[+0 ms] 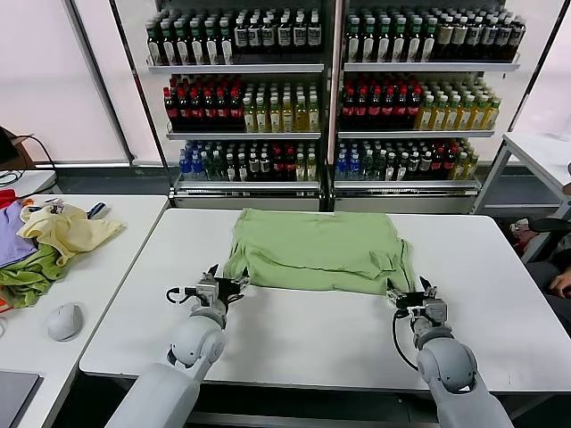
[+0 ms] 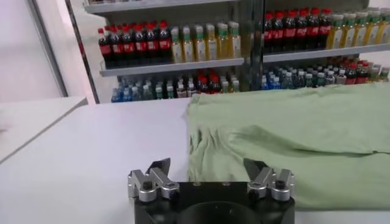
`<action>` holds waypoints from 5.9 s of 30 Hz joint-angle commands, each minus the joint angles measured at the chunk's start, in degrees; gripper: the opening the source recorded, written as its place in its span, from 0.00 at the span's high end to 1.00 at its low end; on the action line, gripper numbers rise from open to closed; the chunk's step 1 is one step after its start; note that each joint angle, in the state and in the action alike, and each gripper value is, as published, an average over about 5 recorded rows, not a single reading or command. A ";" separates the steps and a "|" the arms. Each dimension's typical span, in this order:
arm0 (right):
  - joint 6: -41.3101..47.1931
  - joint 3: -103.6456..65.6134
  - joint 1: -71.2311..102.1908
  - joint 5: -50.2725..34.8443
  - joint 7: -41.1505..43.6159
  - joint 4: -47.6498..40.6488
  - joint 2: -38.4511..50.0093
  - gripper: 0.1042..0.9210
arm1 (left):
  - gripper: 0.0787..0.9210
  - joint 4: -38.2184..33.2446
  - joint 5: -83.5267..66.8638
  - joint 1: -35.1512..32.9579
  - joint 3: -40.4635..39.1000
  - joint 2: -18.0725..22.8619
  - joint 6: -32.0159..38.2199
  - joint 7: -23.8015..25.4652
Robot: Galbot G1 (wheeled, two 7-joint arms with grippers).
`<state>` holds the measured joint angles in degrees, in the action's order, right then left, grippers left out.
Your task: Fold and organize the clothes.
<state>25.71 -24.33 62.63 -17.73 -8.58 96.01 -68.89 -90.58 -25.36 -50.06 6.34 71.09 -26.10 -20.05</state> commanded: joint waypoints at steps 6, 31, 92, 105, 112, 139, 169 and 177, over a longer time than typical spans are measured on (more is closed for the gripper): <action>2.31 0.30 1.71 -1.35 -0.05 0.54 0.22 0.40 | 0.64 2.91 -1.45 0.54 -0.57 0.40 -0.46 -0.52; 1.07 -5.85 17.30 -0.27 1.15 16.75 2.69 0.92 | 0.97 -19.94 -0.22 -21.99 4.20 -1.88 1.46 0.34; 3.45 12.14 -35.29 -2.81 -1.20 -27.58 -3.80 0.12 | 0.12 10.88 -3.37 12.20 -0.41 2.10 -2.57 -2.73; 3.49 12.74 -41.51 -0.04 -0.12 -41.61 -7.94 0.12 | 0.12 19.79 -4.03 16.36 -1.67 3.44 -4.53 -3.49; 3.15 11.56 -42.23 0.80 1.12 -45.67 -9.77 0.12 | 0.12 20.84 -5.07 16.45 -2.20 3.75 -5.28 -3.28; 4.09 10.68 -36.65 -5.86 5.30 -40.33 -8.34 0.90 | 0.85 11.96 -10.78 10.62 -2.37 1.52 -0.51 -0.35; 5.11 -3.23 0.10 -14.74 0.55 12.84 2.89 0.98 | 0.98 -18.27 -15.72 -11.91 3.09 -7.17 2.72 0.80; 7.07 -5.33 5.08 -13.78 -1.00 14.80 1.61 0.98 | 0.98 -16.80 -14.63 -13.24 3.24 -9.09 0.36 1.58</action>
<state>31.62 -26.25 58.51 -31.53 -8.74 103.07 -67.67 -104.38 -40.40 -58.36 9.27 64.31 -24.16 -18.85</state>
